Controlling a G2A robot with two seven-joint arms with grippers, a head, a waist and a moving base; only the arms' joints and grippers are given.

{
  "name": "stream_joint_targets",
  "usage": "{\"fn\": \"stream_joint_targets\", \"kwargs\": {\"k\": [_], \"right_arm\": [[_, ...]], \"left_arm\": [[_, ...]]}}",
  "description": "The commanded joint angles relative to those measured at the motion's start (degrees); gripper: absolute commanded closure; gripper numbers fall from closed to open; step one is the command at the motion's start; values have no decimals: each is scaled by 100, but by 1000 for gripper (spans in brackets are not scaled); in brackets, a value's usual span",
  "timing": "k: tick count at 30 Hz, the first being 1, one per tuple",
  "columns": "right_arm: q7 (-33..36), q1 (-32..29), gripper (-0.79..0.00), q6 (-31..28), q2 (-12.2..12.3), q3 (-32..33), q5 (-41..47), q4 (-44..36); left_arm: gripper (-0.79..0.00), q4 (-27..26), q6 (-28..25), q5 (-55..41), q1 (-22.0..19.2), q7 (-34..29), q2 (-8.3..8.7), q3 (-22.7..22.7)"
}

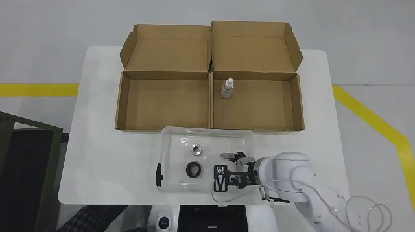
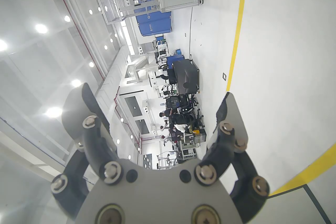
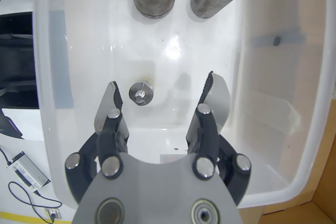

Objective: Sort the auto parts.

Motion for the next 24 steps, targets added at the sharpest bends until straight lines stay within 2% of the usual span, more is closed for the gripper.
{"fn": "stream_joint_targets", "kwargs": {"k": [1,4,5,15,17,18,20,24], "right_arm": [[28,21,-536,12,2,-46,-22,13],[66,51,-453,38,7,-124,-62,41],[72,61,-391,44,8,-153,-66,48],[174,163,-305,145,36,-376,-171,125],[186,169,-249,158,44,-405,-172,128],[195,174,-197,167,48,-411,-163,125],[218,174,-9,190,55,-419,-135,114],[241,163,0,213,77,-423,-107,55]], "left_arm": [[-785,0,0,0,0,0,0,0],[-785,0,0,0,0,0,0,0],[-785,0,0,0,0,0,0,0],[-785,0,0,0,0,0,0,0],[-785,0,0,0,0,0,0,0],[-785,0,0,0,0,0,0,0],[-785,0,0,0,0,0,0,0],[-785,0,0,0,0,0,0,0]]}}
